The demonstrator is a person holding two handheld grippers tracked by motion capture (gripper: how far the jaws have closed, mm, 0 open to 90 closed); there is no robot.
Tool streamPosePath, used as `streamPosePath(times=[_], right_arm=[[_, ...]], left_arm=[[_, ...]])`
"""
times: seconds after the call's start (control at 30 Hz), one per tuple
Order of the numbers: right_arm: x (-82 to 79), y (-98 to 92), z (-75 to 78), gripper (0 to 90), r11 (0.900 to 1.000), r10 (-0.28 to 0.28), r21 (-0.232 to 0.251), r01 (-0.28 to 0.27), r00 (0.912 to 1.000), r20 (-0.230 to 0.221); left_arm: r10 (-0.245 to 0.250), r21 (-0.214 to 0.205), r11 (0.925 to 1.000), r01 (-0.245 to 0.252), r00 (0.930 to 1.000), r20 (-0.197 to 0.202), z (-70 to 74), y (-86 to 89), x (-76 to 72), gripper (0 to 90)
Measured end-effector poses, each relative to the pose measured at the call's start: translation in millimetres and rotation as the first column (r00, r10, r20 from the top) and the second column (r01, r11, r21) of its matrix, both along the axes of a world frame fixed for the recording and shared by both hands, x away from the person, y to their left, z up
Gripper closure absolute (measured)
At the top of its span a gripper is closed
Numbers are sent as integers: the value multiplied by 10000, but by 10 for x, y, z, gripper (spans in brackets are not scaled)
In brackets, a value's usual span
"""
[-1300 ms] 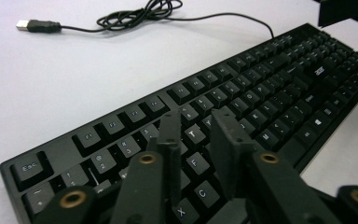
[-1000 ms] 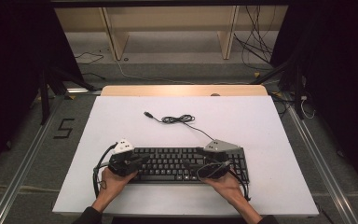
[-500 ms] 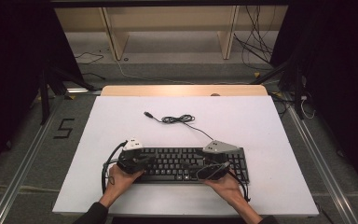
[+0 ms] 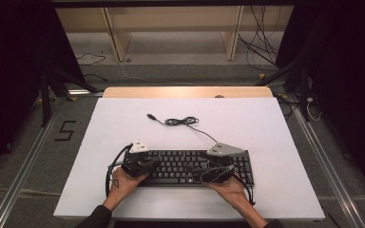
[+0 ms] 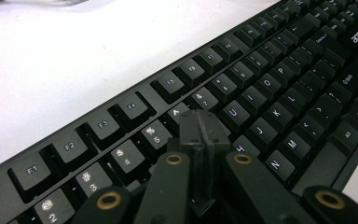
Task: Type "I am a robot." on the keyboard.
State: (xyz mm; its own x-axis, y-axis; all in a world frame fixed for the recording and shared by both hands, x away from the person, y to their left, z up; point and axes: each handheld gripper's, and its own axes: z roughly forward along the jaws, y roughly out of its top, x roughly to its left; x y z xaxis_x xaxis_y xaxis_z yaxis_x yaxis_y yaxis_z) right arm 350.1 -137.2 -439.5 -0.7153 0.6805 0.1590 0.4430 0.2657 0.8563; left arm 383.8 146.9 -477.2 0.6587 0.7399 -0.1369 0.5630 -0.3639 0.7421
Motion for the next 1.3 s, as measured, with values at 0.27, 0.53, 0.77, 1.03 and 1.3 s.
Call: streamPosePath(times=[0.27,0.53,0.77,1.03,1.3], right_arm=[[-1,2,0,282,10000,3,-18,-3,10000,2],[1,-4,6,282,10000,-6,19,6,10000,16],[0,-4,7,282,10000,-21,31,21,10000,49],[-1,-5,10,282,10000,-19,25,19,10000,41],[2,-2,7,280,10000,-5,27,5,10000,26]], left_arm=[[14,-85,10000,-16,9998,-220,-31,18,13,894],[36,-84,10000,-37,10000,-73,-10,23,0,891],[221,-426,9989,-213,9996,184,71,101,-16,866],[351,-934,9951,-319,9988,327,151,196,-43,847],[439,-1426,9890,-391,9986,303,207,293,-91,711]])
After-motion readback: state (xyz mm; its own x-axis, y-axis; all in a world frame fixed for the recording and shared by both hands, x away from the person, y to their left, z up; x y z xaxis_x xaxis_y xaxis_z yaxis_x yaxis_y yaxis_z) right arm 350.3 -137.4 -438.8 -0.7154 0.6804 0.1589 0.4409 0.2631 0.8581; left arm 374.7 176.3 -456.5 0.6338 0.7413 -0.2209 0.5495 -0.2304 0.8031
